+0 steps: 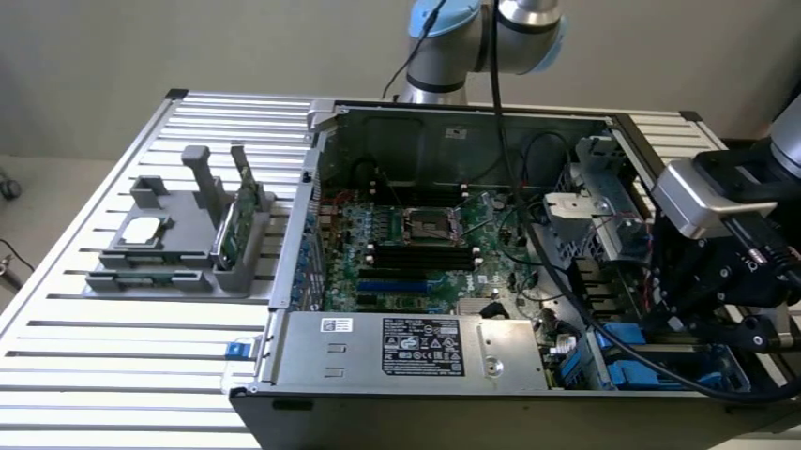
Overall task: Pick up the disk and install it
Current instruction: 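Insert the disk into the insertion slot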
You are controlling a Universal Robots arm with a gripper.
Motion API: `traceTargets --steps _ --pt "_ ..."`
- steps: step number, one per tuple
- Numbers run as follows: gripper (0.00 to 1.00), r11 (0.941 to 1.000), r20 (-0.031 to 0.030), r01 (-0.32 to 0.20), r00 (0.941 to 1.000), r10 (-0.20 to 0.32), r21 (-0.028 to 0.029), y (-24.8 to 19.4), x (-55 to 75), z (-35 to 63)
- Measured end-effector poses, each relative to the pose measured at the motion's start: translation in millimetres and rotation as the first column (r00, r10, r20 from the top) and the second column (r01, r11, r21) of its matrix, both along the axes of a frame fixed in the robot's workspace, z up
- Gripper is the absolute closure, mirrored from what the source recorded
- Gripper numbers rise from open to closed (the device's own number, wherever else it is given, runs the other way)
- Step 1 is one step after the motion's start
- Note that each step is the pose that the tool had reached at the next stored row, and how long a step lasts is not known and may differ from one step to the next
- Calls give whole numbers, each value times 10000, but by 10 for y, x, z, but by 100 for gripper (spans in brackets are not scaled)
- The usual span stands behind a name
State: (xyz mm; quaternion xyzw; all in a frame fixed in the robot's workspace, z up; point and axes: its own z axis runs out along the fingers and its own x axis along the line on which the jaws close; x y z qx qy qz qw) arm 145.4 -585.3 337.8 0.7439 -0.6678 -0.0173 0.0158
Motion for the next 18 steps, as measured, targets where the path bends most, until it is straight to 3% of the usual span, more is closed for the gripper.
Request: traceTargets --steps 7,18 --pt "89 10000 0 -18 10000 18 -91 0 37 -55" --pt "89 9999 -4 -18 10000 18 -150 1 46 -109"
